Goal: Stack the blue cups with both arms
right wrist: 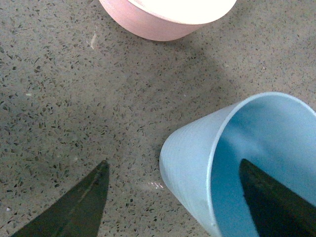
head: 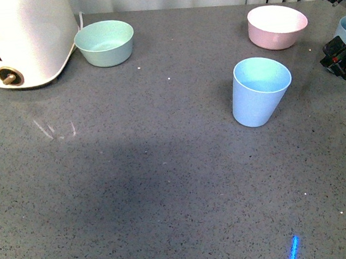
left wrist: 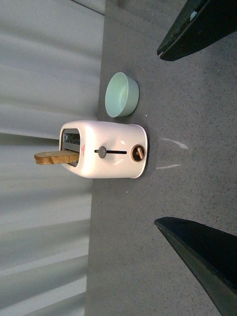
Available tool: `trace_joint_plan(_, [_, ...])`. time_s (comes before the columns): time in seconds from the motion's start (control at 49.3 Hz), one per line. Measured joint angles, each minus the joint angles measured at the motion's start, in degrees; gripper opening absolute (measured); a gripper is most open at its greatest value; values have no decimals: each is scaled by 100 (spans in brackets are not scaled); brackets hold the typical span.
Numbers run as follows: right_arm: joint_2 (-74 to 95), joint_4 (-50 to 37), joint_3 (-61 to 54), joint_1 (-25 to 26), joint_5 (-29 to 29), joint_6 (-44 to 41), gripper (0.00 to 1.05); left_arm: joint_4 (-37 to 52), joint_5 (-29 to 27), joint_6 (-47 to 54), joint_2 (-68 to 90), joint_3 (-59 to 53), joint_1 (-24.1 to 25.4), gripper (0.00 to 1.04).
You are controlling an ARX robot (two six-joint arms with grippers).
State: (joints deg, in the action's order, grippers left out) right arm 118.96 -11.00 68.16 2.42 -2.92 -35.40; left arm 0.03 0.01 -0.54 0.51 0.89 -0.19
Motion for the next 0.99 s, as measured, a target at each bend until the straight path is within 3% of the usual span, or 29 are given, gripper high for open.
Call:
trace_joint_plan(0.426, [-20, 79, -42, 216, -168, 256, 2, 0, 0, 0, 0, 0, 0, 96])
trace_joint_plan(0.608, [-726, 400, -555, 297, -557, 293, 2, 0, 0, 0, 0, 0, 0, 96])
trace_joint_plan(0.75, [-1840, 1029, -964, 201, -1397, 68, 2, 0, 0, 0, 0, 0, 0, 96])
trace_joint_plan(0.851, [-2763, 1648, -1145, -28, -2041, -48, 2, 0, 0, 0, 0, 0, 0, 96])
trace_joint_plan(0.993, [-3300, 1864, -1392, -566, -2162, -28, 2, 0, 0, 0, 0, 0, 0, 96])
